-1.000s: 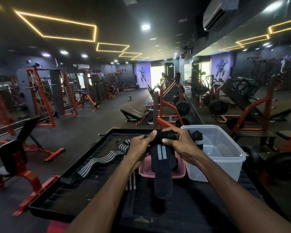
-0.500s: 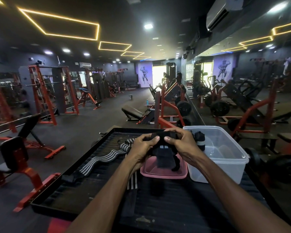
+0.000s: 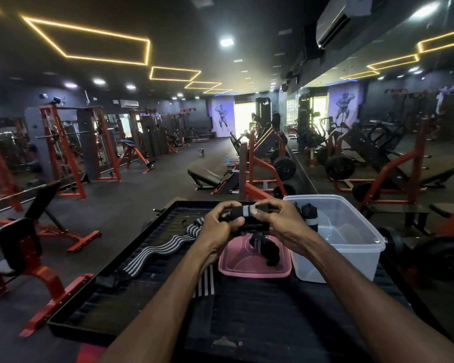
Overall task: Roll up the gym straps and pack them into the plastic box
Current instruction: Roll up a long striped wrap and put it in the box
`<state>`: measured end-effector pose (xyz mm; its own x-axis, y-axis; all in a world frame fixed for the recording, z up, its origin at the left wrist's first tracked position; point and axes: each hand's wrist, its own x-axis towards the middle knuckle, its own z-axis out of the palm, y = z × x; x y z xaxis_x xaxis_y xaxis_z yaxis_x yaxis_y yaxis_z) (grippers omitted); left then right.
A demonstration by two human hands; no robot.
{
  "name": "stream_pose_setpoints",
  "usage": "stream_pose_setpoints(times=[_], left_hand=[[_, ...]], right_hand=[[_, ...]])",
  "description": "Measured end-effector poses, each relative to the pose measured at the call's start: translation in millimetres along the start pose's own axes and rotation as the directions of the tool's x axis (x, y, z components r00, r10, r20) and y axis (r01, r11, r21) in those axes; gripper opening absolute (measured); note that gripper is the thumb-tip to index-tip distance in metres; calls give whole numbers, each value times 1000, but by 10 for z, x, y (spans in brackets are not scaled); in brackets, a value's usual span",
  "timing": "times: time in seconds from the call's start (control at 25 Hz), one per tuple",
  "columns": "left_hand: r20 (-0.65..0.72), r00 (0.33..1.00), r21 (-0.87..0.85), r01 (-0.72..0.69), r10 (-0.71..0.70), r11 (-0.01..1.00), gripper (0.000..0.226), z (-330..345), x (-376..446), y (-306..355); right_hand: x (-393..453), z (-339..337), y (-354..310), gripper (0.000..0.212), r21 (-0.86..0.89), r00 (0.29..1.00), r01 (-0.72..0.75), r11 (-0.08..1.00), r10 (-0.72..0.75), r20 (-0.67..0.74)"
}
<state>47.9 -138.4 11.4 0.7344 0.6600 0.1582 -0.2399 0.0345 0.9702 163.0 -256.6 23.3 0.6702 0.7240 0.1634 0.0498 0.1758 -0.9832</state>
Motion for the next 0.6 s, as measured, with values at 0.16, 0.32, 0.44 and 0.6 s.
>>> stream_pose_setpoints(times=[0.16,0.32,0.44,0.6], left_hand=[[85,984,-83,162,-155,983,24,40,19,58],[27,998,-29,49,-49,998,11,66,82,19],[40,998,101,-49,45,994,22,59,60,43],[77,995,128,-73,64,989,31,107,30,81]], right_hand=[[-16,-25,-23,28,-30,990,136,990,-135,42],[24,-7,-47,28,-9,996,53,999,-52,74],[53,-40,-74,33,-61,976,-155,986,163,143],[46,-68,-129,28,74,984,-150,986,142,104]])
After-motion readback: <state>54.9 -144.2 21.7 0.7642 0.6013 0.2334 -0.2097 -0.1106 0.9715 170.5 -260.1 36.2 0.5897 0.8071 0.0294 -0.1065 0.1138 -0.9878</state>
